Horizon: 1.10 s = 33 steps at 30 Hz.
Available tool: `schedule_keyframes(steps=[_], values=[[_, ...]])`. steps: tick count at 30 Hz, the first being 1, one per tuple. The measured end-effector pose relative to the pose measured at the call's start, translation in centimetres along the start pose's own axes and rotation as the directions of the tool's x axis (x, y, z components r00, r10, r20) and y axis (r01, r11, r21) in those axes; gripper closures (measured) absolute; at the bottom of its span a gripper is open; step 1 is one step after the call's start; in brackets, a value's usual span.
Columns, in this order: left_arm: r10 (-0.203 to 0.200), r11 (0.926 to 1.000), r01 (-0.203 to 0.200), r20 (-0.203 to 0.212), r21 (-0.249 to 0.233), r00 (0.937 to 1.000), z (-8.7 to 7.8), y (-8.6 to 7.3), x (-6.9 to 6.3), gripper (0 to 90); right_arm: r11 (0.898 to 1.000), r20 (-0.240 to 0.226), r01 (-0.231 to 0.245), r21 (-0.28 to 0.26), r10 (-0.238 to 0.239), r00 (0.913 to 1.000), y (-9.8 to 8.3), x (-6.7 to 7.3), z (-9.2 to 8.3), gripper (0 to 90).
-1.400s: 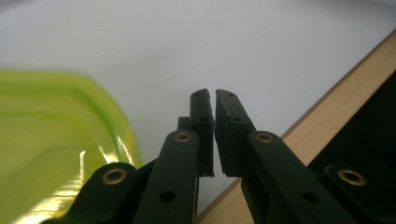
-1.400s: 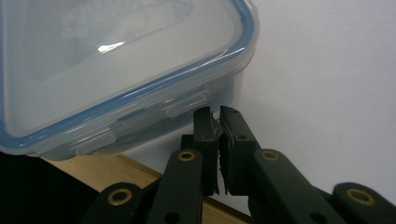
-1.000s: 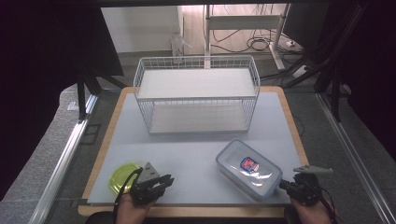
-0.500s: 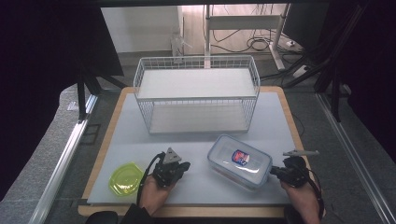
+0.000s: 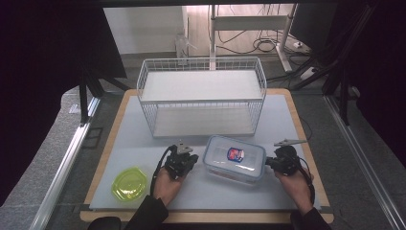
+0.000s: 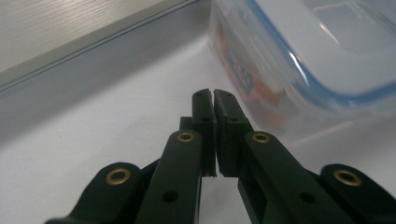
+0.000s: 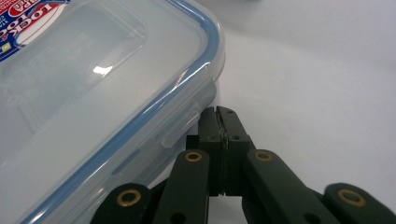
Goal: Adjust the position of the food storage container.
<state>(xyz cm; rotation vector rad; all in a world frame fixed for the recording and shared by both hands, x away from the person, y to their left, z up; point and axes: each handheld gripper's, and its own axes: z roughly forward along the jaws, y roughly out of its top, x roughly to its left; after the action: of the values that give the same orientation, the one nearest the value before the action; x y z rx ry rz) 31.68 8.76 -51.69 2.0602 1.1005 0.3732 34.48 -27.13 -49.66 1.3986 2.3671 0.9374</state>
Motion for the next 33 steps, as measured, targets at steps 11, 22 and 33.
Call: schedule_keyframes(steps=[11, 22, 33], values=[[-0.058, 0.9973, 0.06, -0.035, 0.042, 0.9977, 0.3, -1.0, 1.2, 89.9, 0.994, -0.065, 0.109, 0.019, -0.108, 0.992, 1.9, 2.3, 3.2, 89.8], [-0.097, 0.9925, 0.099, -0.031, 0.073, 0.9949, -2.5, -2.9, 0.7, 90.0, 0.983, -0.102, 0.18, 0.044, -0.175, 0.9792, 2.0, 4.4, 4.1, 89.8], [-0.175, 0.9846, 0.175, -0.086, -0.014, 0.9808, -5.3, -2.2, 2.8, 48.4, 0.977, -0.05, 0.208, -0.054, -0.211, 0.9761, 1.4, 3.1, 1.0, 50.0]])
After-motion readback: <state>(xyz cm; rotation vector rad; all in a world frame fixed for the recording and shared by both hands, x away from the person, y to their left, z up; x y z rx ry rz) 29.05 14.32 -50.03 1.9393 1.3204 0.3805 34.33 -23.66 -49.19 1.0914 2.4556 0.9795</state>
